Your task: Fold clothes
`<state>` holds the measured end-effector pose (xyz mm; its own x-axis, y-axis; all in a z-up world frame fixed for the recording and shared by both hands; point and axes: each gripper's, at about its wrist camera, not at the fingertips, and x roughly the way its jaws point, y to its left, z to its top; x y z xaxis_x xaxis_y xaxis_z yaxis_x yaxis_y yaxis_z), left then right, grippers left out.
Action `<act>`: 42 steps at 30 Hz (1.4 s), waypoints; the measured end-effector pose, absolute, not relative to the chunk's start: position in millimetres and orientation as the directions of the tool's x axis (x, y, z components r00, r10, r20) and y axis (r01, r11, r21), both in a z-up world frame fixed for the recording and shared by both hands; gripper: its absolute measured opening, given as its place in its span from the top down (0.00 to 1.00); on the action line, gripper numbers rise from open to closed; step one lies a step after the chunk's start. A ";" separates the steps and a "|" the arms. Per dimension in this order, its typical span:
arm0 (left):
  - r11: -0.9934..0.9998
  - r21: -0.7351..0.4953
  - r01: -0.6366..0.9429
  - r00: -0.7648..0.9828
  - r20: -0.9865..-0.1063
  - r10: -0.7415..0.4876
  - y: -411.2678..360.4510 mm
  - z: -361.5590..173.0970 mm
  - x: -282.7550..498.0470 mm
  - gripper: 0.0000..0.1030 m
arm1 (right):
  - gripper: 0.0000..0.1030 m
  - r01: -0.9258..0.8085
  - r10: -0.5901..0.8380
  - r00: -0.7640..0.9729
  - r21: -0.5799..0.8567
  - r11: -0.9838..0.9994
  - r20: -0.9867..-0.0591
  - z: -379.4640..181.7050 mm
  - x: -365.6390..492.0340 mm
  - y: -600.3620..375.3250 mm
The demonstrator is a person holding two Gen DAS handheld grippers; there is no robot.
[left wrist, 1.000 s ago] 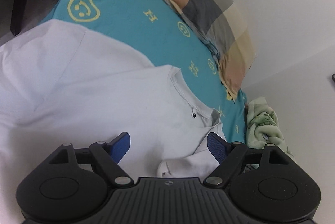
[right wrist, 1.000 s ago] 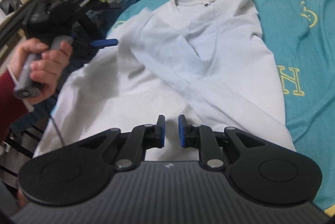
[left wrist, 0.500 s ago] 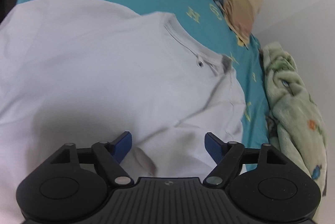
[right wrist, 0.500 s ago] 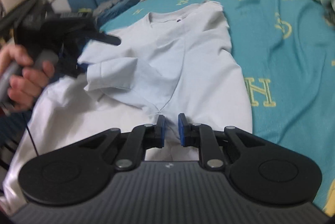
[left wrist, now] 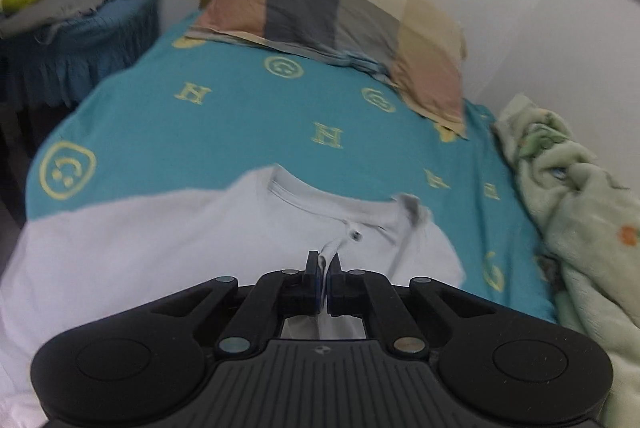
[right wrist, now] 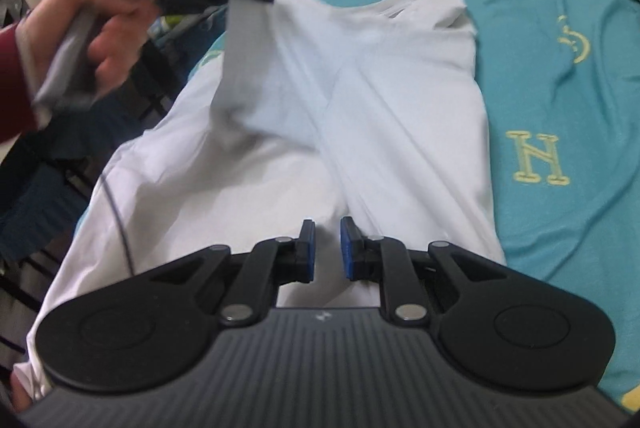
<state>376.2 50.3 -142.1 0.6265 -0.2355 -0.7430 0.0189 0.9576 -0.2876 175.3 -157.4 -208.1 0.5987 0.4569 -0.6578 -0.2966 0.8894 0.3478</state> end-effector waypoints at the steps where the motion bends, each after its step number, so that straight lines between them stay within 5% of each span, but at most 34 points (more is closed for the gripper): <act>1: 0.964 -0.266 0.002 0.619 -0.757 -0.210 49.1 -148.1 382.0 0.97 | 0.84 -0.301 0.456 0.598 0.343 0.890 -0.659 -207.8 174.7 -156.1; 7: 0.976 -0.214 -0.042 0.595 -0.790 -0.148 55.5 -198.0 392.2 0.92 | 0.84 -0.300 0.468 0.593 0.360 0.883 -0.655 -208.7 175.4 -157.7; 9: 0.977 -0.215 -0.018 0.610 -0.777 -0.159 59.7 -197.2 383.8 0.83 | 0.84 -0.304 0.470 0.595 0.359 0.883 -0.652 -208.7 175.8 -157.4; 11: 0.976 -0.217 -0.029 0.605 -0.781 -0.156 64.2 -188.2 375.0 0.62 | 0.84 -0.309 0.471 0.596 0.356 0.882 -0.650 -208.2 176.2 -157.4; 20: 0.949 -0.310 -0.059 0.711 -0.680 -0.178 88.6 -110.1 236.7 0.42 | 0.83 -0.266 0.462 0.690 0.398 0.878 -0.557 -162.6 145.6 -183.5; 35: 0.873 -0.464 0.150 0.616 -0.647 -0.450 -50.4 -125.4 27.1 0.42 | 0.80 -0.062 0.190 0.840 0.257 0.964 -0.509 -62.2 -8.6 -253.4; 42: 0.855 -0.474 0.211 0.485 -0.708 -0.512 -121.5 -175.5 16.4 0.42 | 0.47 0.048 0.148 0.857 0.362 0.931 -0.494 -83.0 -36.8 -284.4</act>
